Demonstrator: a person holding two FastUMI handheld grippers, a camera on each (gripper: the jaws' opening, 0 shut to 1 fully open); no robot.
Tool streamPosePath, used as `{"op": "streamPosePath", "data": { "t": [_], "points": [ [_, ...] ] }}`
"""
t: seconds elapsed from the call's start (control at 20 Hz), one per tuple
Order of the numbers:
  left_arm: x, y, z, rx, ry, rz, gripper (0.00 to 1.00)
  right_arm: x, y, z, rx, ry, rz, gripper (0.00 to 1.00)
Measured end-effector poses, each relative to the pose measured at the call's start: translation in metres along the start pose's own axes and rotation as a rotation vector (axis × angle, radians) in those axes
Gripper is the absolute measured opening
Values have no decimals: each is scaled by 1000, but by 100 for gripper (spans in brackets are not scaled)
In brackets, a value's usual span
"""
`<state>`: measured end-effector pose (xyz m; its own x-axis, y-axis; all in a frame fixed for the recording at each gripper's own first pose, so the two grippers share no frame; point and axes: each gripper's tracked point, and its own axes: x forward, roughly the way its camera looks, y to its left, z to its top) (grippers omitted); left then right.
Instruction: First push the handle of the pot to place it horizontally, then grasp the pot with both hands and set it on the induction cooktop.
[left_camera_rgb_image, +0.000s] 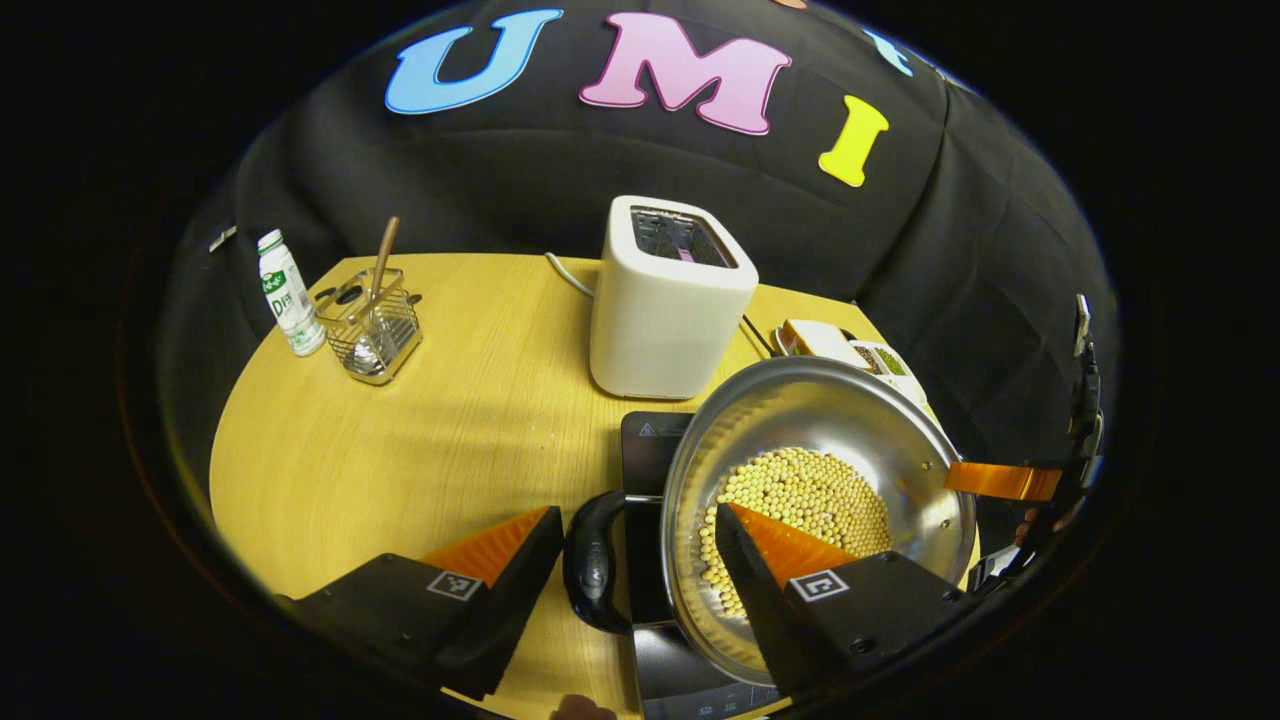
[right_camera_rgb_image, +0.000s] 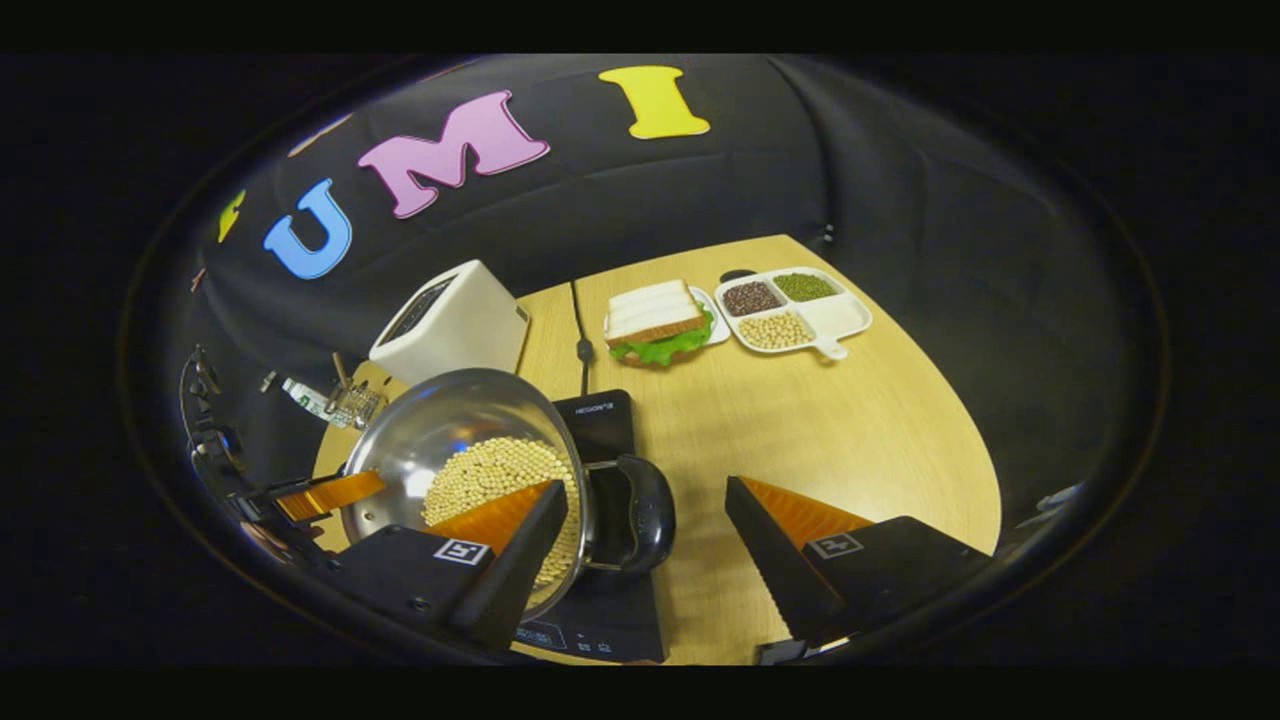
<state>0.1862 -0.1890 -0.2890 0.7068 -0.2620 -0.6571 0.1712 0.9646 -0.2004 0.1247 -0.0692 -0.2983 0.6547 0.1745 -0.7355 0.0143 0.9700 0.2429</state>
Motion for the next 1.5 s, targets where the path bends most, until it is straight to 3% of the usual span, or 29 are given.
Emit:
{"op": "streamPosePath", "data": {
  "t": [0.05,0.35,0.6,0.9,1.1,1.5],
  "points": [
    [-6,-3,3,7,-18,0,96,-6,0,5,-4,-24,-1,99],
    [-62,-11,45,22,-194,67,95,-45,9,50,-95,-210,4,99],
    [-132,-26,84,24,-398,117,95,-99,32,101,-174,-444,51,99],
    [-225,-30,109,54,-603,216,95,-177,56,130,-194,-630,74,99],
    [-284,-12,102,7,-670,212,95,-231,64,113,-196,-705,41,98],
    [-376,54,61,26,-729,307,95,-314,69,80,-161,-817,-24,98]
  ]
}}
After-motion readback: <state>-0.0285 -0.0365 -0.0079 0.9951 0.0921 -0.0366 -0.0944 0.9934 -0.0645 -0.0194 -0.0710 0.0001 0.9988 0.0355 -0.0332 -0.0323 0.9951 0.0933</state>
